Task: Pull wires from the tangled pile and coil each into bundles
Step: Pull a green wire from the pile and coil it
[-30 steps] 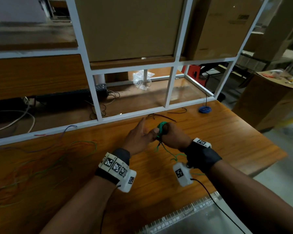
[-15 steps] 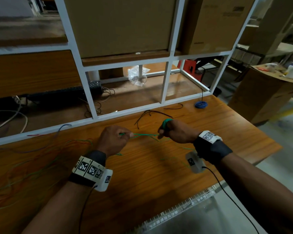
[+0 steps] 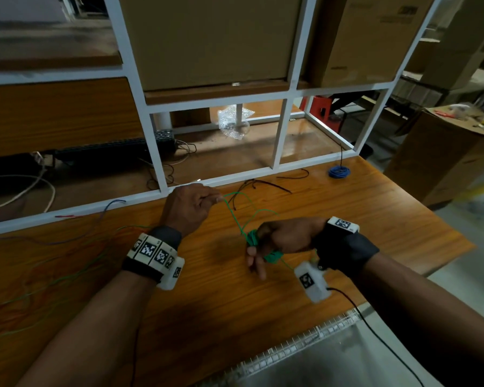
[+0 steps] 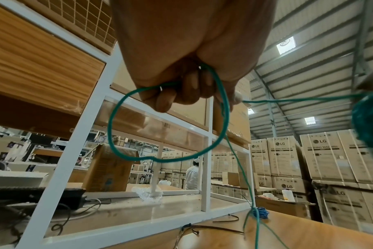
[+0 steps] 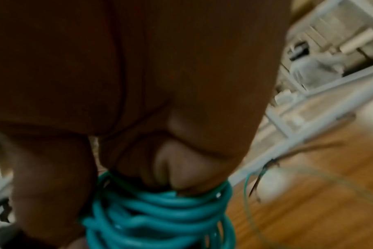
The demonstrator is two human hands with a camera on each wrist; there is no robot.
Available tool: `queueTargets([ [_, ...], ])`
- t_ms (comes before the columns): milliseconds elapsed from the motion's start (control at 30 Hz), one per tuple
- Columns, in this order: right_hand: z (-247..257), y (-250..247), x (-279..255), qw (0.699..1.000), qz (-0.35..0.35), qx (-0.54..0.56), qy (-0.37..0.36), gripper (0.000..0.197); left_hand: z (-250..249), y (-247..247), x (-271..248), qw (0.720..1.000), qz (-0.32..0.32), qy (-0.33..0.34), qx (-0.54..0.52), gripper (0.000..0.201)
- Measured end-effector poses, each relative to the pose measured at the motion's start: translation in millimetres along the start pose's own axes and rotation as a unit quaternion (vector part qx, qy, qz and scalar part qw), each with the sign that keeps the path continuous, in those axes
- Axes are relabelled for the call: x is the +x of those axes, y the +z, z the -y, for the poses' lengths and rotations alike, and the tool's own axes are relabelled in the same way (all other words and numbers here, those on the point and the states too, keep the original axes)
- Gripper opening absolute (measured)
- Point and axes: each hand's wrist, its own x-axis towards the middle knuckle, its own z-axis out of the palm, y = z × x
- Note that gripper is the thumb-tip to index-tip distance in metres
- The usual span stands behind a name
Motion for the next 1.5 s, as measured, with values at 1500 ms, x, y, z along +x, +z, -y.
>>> queueTargets([
  [1500,6.8,-5.5,13.8,0.733,-0.095,0.559,-0.376,0.018,28.4,21.6,-36.1,0.833,-0.084,-0.272,-0.475,0.023],
])
